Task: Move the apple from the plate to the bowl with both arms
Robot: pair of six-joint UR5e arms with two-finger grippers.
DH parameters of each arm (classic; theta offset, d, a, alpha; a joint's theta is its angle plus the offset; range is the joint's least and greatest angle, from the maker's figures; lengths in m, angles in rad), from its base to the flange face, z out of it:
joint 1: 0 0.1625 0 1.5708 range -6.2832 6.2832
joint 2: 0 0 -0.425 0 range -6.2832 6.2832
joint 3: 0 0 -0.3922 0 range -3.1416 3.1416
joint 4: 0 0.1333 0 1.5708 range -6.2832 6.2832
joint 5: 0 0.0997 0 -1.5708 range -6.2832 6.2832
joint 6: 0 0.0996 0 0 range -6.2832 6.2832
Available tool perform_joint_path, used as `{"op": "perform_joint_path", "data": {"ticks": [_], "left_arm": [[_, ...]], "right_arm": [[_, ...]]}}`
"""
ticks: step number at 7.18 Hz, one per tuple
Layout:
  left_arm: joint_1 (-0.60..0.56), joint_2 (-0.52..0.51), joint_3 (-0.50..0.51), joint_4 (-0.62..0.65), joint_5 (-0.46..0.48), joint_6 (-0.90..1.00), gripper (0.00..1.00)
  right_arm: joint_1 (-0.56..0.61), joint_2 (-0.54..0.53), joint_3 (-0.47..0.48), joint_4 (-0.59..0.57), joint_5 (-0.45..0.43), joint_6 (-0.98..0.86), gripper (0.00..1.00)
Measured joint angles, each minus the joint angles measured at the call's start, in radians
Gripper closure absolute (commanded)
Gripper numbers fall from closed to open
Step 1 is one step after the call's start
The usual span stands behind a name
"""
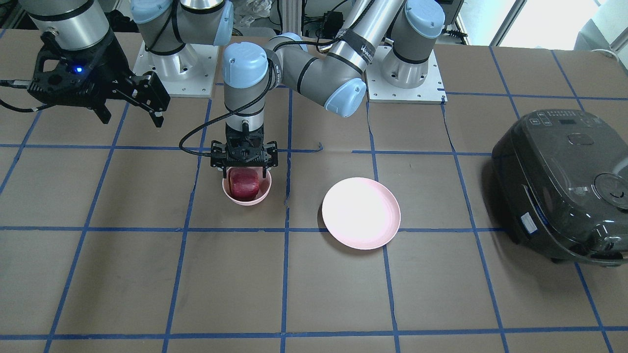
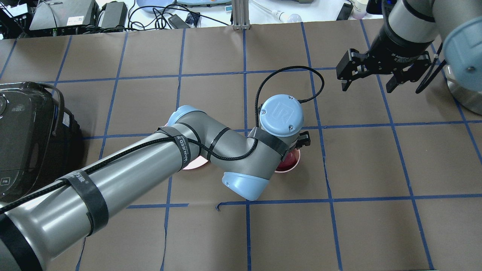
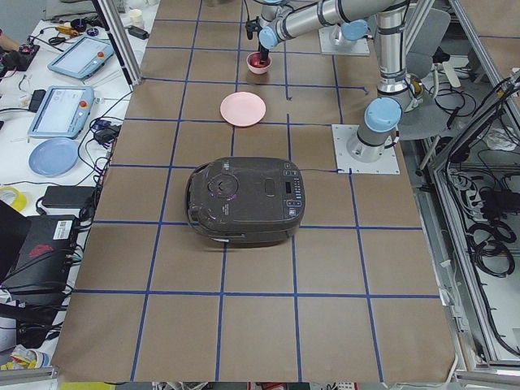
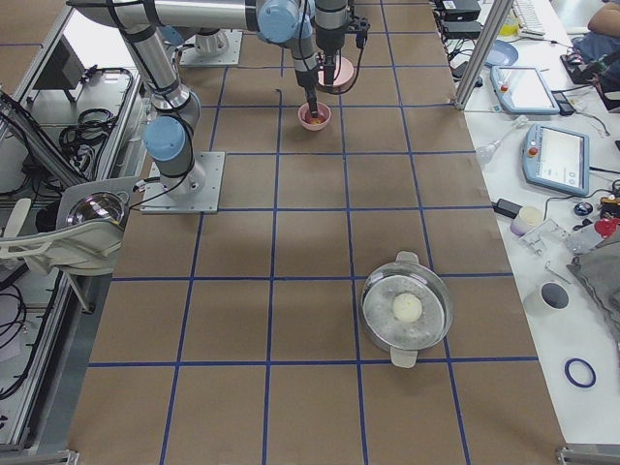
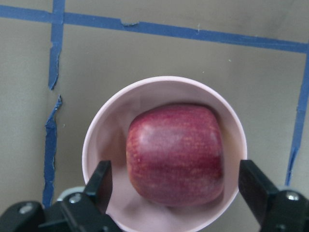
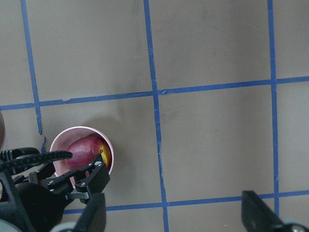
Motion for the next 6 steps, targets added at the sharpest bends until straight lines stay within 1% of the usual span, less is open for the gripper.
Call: {"op": "perform_joint_path", "data": {"ticks": [1,2,3,5,6], "left_arm": [[0.039,0.030,0.000,-0.005,0.008,0.039,0.00],[0.105,0.070,-0.002,-0.033,0.014,0.101,0.01],[0.189,0.124,0.000,-0.115,0.015,0.217,0.00],[0.384,0.251,0.017,-0.324,-0.006,0.443,0.00],[0.468,0.310,0.051,-0.449,-0.023,0.537,0.00]], "right_arm": [[0.000,-0.004,0.000,0.002,-0.005,0.007,0.00],[0.001,-0.008,0.001,0.003,-0.009,0.019,0.00],[0.002,-0.010,0.001,0.003,-0.010,0.027,0.00],[0.005,-0.015,0.002,0.006,-0.011,0.032,0.00],[0.012,-0.018,0.002,0.008,-0.012,0.033,0.00]]}}
